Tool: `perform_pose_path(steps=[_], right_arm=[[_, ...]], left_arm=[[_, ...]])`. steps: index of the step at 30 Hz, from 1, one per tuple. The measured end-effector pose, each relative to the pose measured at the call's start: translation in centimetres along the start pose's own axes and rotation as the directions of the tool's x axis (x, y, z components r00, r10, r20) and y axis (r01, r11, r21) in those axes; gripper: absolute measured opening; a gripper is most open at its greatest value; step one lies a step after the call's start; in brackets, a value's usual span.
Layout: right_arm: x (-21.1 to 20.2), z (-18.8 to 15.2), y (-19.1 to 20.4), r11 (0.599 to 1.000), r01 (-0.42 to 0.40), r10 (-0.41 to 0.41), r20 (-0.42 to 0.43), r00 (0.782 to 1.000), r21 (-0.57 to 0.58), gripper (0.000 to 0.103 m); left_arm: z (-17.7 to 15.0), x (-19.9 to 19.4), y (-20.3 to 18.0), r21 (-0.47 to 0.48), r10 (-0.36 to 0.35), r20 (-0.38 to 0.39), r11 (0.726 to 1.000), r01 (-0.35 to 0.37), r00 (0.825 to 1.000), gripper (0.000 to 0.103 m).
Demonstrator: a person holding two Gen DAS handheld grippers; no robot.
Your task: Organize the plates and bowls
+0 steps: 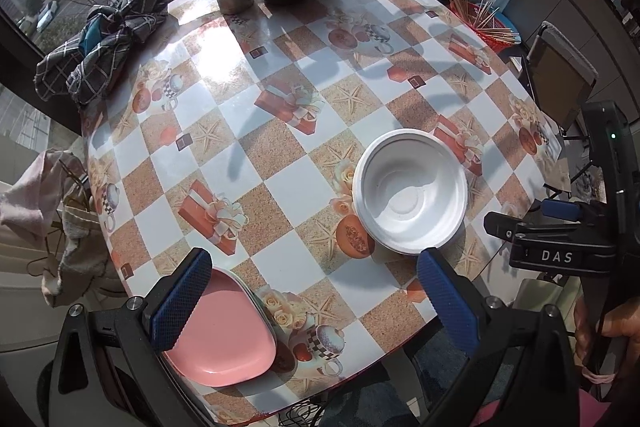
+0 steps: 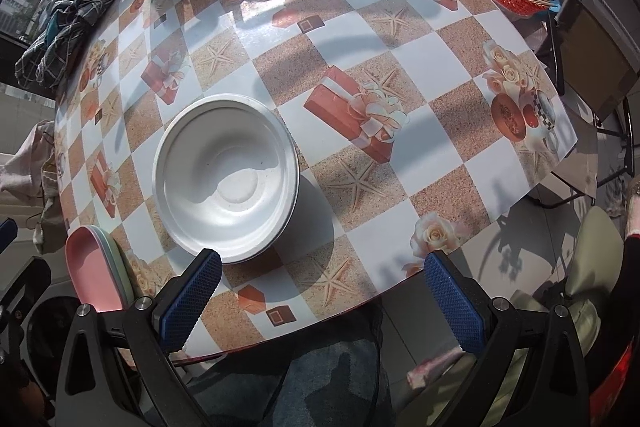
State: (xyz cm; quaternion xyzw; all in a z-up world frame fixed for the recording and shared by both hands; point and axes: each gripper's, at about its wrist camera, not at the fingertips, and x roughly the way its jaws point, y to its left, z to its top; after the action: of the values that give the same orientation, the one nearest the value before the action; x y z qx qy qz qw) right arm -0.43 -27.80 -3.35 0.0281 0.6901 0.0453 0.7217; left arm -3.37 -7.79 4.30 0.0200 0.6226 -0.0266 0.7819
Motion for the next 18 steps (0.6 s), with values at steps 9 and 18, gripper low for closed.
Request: perform_pose_path(steps=[9,18], right_arm=[[0.8,0.1,-1.4,1.0,-0.001,0.002,-0.027,1.0,0.025,0.102],[1.8,0.1,-2.0,1.0,-0.001,0.003,-0.058,0.998,0.029,0.102]], left_arm=[[0.5,1.4,-1.3,0.02,-0.005,-0.045,1.0,0.006,0.999,0.103],[0.9,2.7,-2.0,0.029,-0.005,-0.084,1.0,0.007,0.996,0.103]])
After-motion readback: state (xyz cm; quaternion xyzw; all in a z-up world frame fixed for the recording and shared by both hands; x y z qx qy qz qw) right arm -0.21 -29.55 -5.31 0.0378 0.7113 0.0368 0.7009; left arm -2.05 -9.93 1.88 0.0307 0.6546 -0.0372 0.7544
